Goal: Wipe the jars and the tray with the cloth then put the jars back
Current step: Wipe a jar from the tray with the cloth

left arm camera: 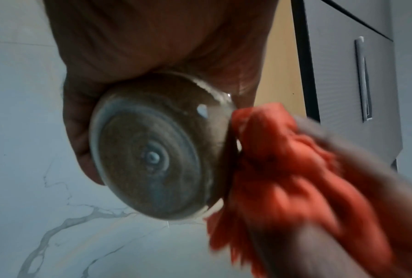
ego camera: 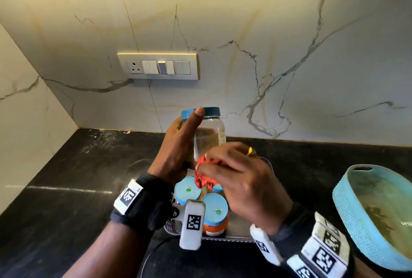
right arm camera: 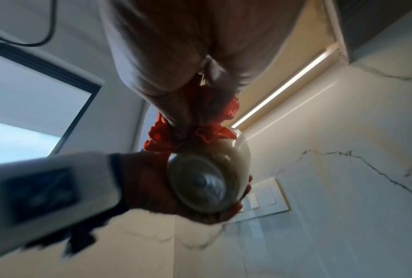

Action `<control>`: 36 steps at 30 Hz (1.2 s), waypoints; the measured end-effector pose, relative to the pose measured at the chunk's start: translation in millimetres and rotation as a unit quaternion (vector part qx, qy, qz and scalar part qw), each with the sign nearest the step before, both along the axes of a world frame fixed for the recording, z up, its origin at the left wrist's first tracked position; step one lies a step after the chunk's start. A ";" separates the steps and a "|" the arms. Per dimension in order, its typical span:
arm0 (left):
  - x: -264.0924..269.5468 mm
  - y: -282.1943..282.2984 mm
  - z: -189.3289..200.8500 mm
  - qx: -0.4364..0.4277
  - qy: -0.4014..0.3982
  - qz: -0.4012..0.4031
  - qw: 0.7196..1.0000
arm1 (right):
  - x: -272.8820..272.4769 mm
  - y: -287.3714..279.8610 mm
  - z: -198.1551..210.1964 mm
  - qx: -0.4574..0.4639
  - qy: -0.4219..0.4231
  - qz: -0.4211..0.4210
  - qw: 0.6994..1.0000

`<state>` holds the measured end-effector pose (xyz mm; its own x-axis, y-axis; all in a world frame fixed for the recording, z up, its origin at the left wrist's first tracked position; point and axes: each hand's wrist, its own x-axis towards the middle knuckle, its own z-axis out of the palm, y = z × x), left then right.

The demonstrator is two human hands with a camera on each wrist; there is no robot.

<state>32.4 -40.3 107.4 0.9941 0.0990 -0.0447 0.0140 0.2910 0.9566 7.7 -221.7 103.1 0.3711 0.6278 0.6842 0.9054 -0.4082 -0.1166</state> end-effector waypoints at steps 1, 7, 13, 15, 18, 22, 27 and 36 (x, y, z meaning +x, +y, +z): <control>-0.4 1.1 1.0 0.003 -0.003 0.010 1.000 | -1.7 -1.1 -2.7 -0.012 -0.007 0.009 1.000; -3.3 2.6 -2.1 0.015 -0.021 -0.027 0.999 | 42.1 4.4 19.7 0.157 0.094 -0.023 0.983; -4.3 8.9 4.7 -0.044 0.011 -0.035 0.998 | 13.2 2.9 -1.9 0.080 0.057 -0.001 0.995; -6.4 12.2 2.5 -0.050 0.017 -0.038 0.998 | 6.1 0.2 -7.0 0.074 0.052 0.012 0.996; -12.2 8.5 0.1 -0.068 0.012 -0.087 0.994 | 21.5 1.5 5.2 0.146 0.082 0.006 0.986; -8.6 9.9 -3.4 -0.027 -0.014 -0.061 0.998 | 44.4 5.0 18.9 0.180 0.113 -0.020 0.977; -5.7 13.7 -0.8 0.055 -0.049 -0.059 0.996 | 46.3 12.5 16.3 0.111 0.098 -0.012 0.989; -0.4 9.0 -8.2 0.030 0.009 0.054 0.998 | 0.7 1.8 -37.1 0.052 0.072 0.000 0.996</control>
